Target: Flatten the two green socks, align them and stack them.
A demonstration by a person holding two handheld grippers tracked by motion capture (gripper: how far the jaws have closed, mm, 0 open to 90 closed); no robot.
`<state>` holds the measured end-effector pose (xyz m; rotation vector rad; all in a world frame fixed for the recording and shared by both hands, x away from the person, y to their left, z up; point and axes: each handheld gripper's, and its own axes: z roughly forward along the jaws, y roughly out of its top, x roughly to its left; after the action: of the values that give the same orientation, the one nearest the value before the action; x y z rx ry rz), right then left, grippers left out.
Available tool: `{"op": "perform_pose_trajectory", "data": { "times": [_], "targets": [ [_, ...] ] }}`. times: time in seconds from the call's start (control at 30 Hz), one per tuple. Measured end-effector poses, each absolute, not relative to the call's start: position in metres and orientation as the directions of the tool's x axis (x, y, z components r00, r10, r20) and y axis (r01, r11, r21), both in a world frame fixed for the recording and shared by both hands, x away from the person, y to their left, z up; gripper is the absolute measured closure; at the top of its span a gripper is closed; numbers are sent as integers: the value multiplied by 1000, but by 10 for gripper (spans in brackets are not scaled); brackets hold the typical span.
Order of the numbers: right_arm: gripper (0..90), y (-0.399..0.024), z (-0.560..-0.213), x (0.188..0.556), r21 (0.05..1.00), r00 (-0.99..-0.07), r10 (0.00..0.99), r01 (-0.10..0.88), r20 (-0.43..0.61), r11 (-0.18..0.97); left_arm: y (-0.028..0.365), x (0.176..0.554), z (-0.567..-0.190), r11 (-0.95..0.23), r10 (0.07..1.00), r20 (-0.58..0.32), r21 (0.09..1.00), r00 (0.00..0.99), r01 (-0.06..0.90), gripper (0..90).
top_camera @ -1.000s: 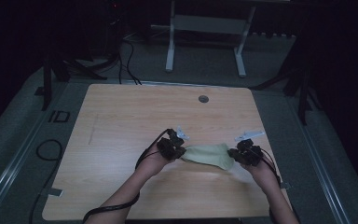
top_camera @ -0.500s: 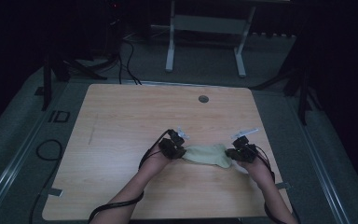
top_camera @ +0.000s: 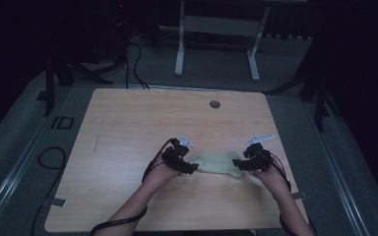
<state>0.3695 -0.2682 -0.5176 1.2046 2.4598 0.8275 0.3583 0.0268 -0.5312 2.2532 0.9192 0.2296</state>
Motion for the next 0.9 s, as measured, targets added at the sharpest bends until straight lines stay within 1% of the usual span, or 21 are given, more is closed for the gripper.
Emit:
{"op": "perform_pose_trajectory", "data": {
  "times": [0.03,0.07,0.1,0.17,0.2,0.23,0.27,0.3,0.43,0.47,0.63,0.77,0.9],
  "targets": [
    [364,-267,-517,369,608,-612,791,629,3,485,28,357,-530,-518,676,-79,657,733,548,232],
    [325,-267,-516,369,610,-611,791,631,11,479,29,355,-530,-508,679,-78,668,730,544,211],
    [259,-267,-516,368,610,-618,786,630,21,480,31,354,-529,-498,684,-76,678,725,541,184],
    [186,-265,-517,367,609,-631,775,627,31,486,36,351,-528,-465,698,-78,707,712,534,164],
    [159,-265,-518,367,613,-627,778,630,39,478,39,349,-528,-441,710,-78,725,699,529,152],
    [152,-265,-519,367,617,-621,782,635,52,464,43,348,-529,-418,723,-81,739,686,528,142],
    [121,-265,-520,366,616,-621,782,637,55,463,45,347,-529,-404,730,-89,743,678,533,140],
    [112,-265,-521,366,614,-626,778,634,50,470,46,347,-530,-392,735,-96,747,671,536,134],
    [113,-265,-525,363,619,-632,773,626,47,474,46,346,-535,-418,730,-81,733,679,537,72],
    [112,-266,-526,363,622,-632,773,627,54,469,46,346,-537,-425,726,-82,727,682,540,72],
    [113,-272,-529,361,645,-624,776,631,90,432,41,339,-540,-476,713,-34,710,701,519,72],
    [129,-278,-526,356,659,-611,788,622,72,422,44,338,-542,-472,717,-46,702,696,533,72],
    [129,-284,-525,351,669,-610,788,620,82,410,49,336,-545,-469,725,-48,697,687,543,72]
  ]
}}
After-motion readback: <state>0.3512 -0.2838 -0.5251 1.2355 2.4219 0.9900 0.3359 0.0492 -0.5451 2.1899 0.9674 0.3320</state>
